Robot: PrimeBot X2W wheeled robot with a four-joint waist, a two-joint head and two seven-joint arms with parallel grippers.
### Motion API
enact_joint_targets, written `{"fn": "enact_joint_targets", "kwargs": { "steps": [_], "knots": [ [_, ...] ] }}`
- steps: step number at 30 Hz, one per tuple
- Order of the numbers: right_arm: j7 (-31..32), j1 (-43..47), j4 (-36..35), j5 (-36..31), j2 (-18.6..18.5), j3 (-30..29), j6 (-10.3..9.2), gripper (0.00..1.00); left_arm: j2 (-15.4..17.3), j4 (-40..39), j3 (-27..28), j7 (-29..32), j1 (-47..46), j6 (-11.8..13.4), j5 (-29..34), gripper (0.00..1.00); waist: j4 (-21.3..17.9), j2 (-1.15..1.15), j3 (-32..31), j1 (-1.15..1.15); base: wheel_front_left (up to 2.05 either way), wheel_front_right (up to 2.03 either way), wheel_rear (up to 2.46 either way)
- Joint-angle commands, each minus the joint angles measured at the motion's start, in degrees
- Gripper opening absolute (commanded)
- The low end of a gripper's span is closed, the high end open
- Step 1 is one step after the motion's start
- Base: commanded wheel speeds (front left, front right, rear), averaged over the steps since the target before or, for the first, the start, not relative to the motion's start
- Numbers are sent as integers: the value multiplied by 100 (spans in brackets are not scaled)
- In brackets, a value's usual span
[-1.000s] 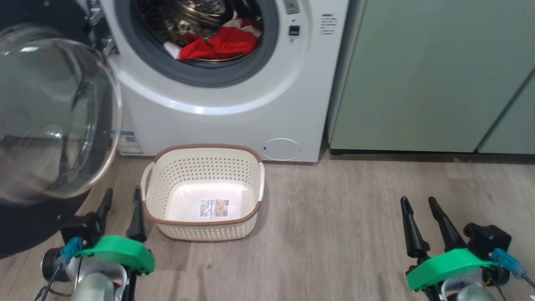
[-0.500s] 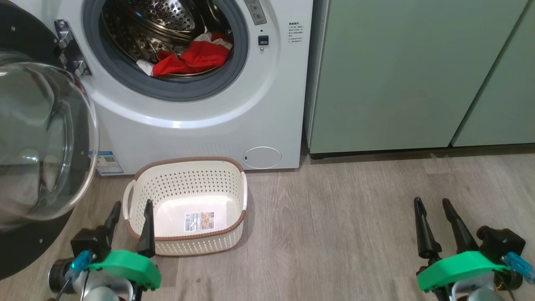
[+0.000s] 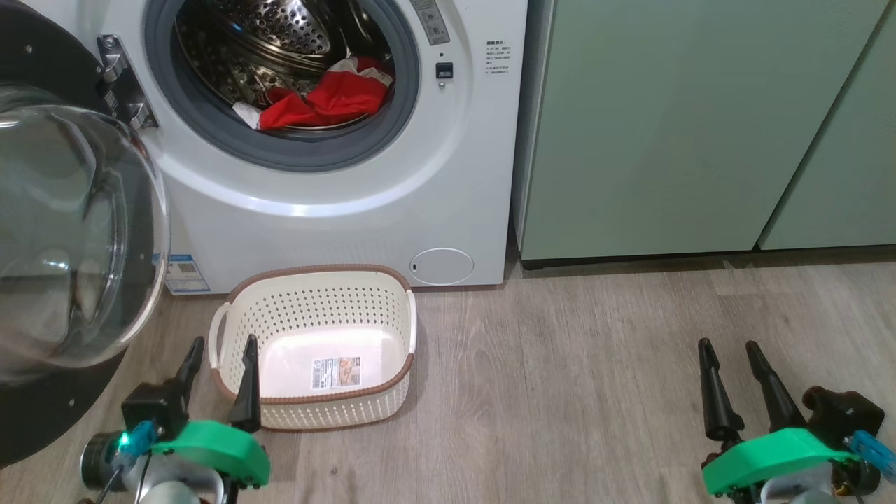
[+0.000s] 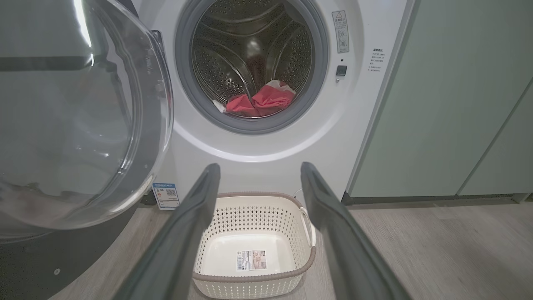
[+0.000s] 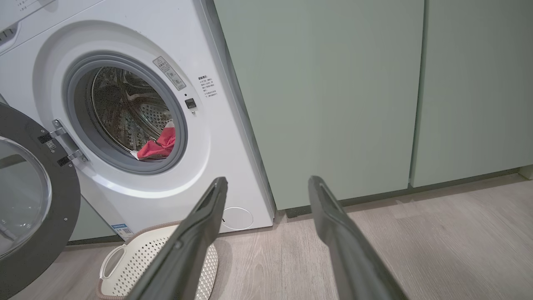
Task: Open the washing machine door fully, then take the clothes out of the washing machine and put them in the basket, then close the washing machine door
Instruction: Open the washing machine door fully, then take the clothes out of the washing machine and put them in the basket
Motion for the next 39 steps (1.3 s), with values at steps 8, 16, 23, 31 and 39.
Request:
{"fn": "enact_joint_targets", "kwargs": {
  "steps": [8, 16, 23, 31, 39],
  "knots": [
    [-54, -128, -164, -22, -7, 88, -4, 100, 65, -256, 22, -38, -277, -35, -187, 100, 3, 0, 23, 0, 0, 0, 0],
    [-54, -133, -151, -12, -1, 99, -4, 100, 129, -267, -7, -38, -293, -35, -258, 100, 1, 0, 53, 0, 87, -87, 0],
    [-54, -161, -146, -2, 11, 136, -4, 100, 128, -270, 41, -38, -328, -35, -247, 100, -14, 0, 87, 0, 178, -178, 0],
    [-54, -184, -127, 7, 15, 152, -4, 100, 106, -238, 61, -38, -394, -35, -258, 100, 3, 0, 116, 0, 213, -213, 0],
    [-54, -195, -121, 18, 13, 185, -4, 100, 44, -182, 162, -38, -436, -35, -239, 100, 10, 0, 138, 0, 188, -172, -16]
  ]
}}
